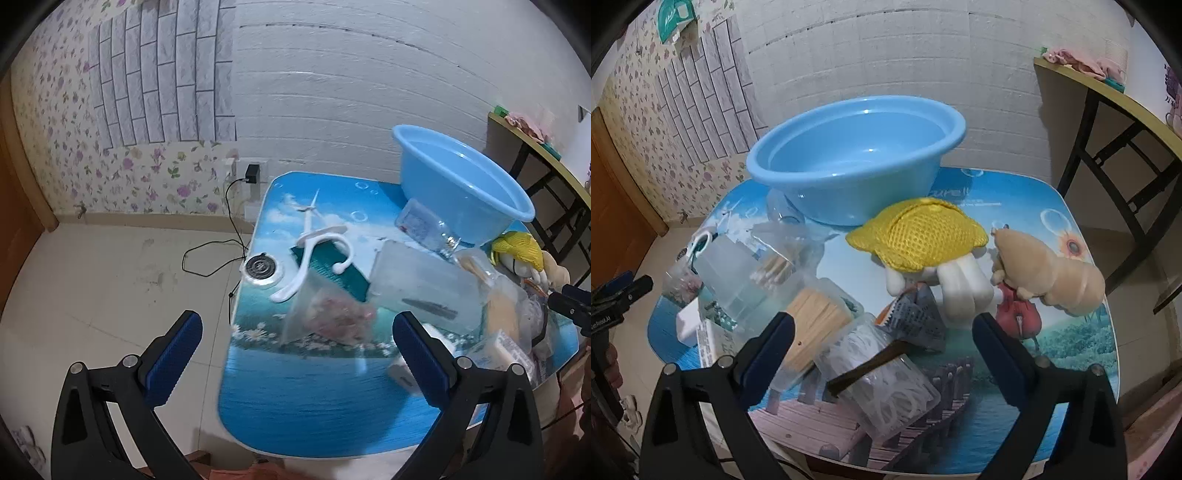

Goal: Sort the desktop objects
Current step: 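Grasp the round black-and-silver tin with the left gripper while the right approaches the hair-tie box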

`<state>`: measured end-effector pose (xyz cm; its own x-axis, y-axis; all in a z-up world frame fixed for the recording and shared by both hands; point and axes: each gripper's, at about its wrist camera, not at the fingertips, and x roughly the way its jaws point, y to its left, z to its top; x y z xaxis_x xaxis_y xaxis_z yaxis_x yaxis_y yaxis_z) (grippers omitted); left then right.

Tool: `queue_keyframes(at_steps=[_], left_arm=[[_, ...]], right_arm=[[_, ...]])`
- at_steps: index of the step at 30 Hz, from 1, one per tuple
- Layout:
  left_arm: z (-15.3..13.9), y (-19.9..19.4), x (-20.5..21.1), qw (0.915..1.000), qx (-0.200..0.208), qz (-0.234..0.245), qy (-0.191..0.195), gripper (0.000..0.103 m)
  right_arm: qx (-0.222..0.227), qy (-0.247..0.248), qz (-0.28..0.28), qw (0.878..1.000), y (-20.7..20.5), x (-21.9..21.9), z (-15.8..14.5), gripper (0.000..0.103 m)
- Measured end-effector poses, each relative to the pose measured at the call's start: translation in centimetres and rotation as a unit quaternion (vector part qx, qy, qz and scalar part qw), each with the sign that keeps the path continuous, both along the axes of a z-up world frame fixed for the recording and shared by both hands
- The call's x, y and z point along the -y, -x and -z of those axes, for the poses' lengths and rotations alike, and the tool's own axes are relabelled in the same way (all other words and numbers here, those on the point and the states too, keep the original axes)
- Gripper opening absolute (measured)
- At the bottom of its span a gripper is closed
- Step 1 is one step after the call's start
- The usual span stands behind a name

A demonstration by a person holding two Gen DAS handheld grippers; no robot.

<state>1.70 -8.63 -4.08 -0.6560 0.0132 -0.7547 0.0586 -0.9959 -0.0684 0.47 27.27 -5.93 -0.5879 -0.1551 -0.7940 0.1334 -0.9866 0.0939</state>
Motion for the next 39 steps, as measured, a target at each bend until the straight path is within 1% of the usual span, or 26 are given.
queue_keyframes(at_steps=[3,5,6,8,9,14,16,18,19,20,22,28,34,37,38,39], left_arm=[[0.6,0.4,1.0,0.9999,0.006,-0.004,0.008,0.103],[0.7,0.8,1.8,0.9999,0.005,-0.010,0.005,0.101],[0.7,1.0,2.2,0.9999,0.004,-0.009,0.004,0.097],[0.6,1.6,2.7,0.9997,0.006,-0.007,0.024,0.073],[0.7,2.0,2.9,0.9994,0.008,-0.008,0.034,0.071],[2.0,4.1,4.4,0.9994,0.017,0.009,0.030,0.070],[2.6,4.9,4.5,0.9989,0.019,0.029,0.031,0.070],[3.1,5.5,4.2,0.9981,0.023,0.044,0.036,0.060],[3.6,6.0,4.0,0.9975,0.030,0.051,0.038,0.049],[3.9,6.3,3.9,0.9972,0.034,0.054,0.038,0.045],[4.5,6.9,3.7,0.9965,0.042,0.062,0.036,0.045],[4.5,7.4,3.1,0.9962,0.024,0.079,0.029,0.045],[4.8,7.7,2.6,0.9942,0.024,0.101,0.026,0.044],[5.1,7.9,3.0,0.9942,0.027,0.103,0.011,0.044],[5.2,7.8,3.1,0.9943,0.025,0.103,0.010,0.042],[5.2,7.7,3.0,0.9941,0.024,0.105,0.017,0.040]], right_arm=[[0.007,-0.005,0.002,1.000,0.0,-0.2,0.3,0.098],[0.007,-0.008,0.004,1.000,0.1,-0.3,0.2,0.097],[0.006,-0.012,0.004,1.000,0.1,-0.3,0.2,0.093],[0.006,-0.019,0.004,1.000,0.2,-0.3,0.2,0.091],[0.005,-0.021,0.006,1.000,0.3,-0.2,0.1,0.091],[0.011,-0.018,0.010,1.000,0.7,-0.1,0.2,0.091],[0.017,-0.022,0.011,1.000,0.9,0.1,0.5,0.091],[0.022,-0.026,0.013,0.999,0.9,0.2,0.7,0.091],[0.025,-0.026,0.013,0.999,1.0,0.3,0.9,0.091],[0.028,-0.026,0.013,0.999,1.1,0.4,1.0,0.091],[0.034,-0.028,0.013,0.999,1.3,0.6,1.3,0.091],[0.041,-0.035,0.010,0.998,1.7,1.0,1.6,0.091],[0.042,-0.033,0.011,0.999,1.8,0.9,1.6,0.091],[0.043,-0.030,0.013,0.999,1.8,0.8,1.6,0.091],[0.043,-0.029,0.013,0.999,1.8,0.7,1.6,0.091],[0.043,-0.029,0.013,0.999,1.7,0.7,1.6,0.091]])
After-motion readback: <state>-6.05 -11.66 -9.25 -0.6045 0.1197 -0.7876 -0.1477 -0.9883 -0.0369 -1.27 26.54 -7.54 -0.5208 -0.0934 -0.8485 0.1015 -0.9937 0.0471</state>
